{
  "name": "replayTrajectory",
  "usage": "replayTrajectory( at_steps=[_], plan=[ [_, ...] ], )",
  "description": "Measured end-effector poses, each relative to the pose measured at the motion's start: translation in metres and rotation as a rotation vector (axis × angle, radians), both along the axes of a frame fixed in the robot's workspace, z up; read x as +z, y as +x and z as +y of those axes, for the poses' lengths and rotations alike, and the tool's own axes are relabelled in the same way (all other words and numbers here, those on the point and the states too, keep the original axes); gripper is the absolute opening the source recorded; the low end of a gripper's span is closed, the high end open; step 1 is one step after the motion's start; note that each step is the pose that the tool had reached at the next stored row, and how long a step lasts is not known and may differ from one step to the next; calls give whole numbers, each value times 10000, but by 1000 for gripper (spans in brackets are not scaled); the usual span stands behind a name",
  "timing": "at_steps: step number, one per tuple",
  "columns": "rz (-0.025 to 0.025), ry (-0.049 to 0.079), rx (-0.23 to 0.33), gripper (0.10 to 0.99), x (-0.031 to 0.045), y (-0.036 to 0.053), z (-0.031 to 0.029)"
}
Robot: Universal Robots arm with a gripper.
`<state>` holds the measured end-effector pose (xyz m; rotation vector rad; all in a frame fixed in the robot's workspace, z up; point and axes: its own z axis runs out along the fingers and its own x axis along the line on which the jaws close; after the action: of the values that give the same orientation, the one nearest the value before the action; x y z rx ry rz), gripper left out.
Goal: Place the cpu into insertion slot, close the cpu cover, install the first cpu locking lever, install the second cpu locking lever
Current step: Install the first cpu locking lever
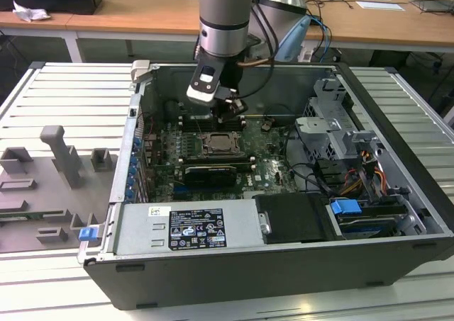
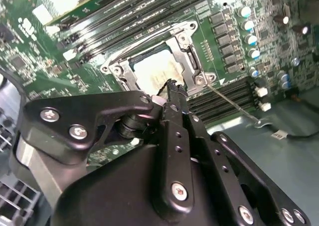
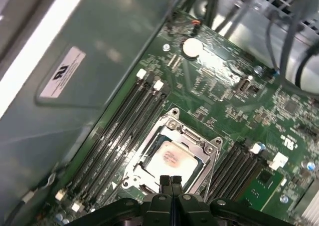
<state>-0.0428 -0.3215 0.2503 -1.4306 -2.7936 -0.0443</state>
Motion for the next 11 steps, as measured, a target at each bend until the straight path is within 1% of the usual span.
replayTrajectory(
  at_steps=[2, 4, 8, 9, 11],
  plan=[
    [0, 0, 339, 106, 0, 0, 0],
    [2, -3, 455, 106, 12, -1, -1],
    [0, 2, 554, 106, 83, 0, 1],
    [-1, 3, 690, 106, 83, 0, 2],
    [1, 0, 1250, 106, 84, 0, 1]
  ],
)
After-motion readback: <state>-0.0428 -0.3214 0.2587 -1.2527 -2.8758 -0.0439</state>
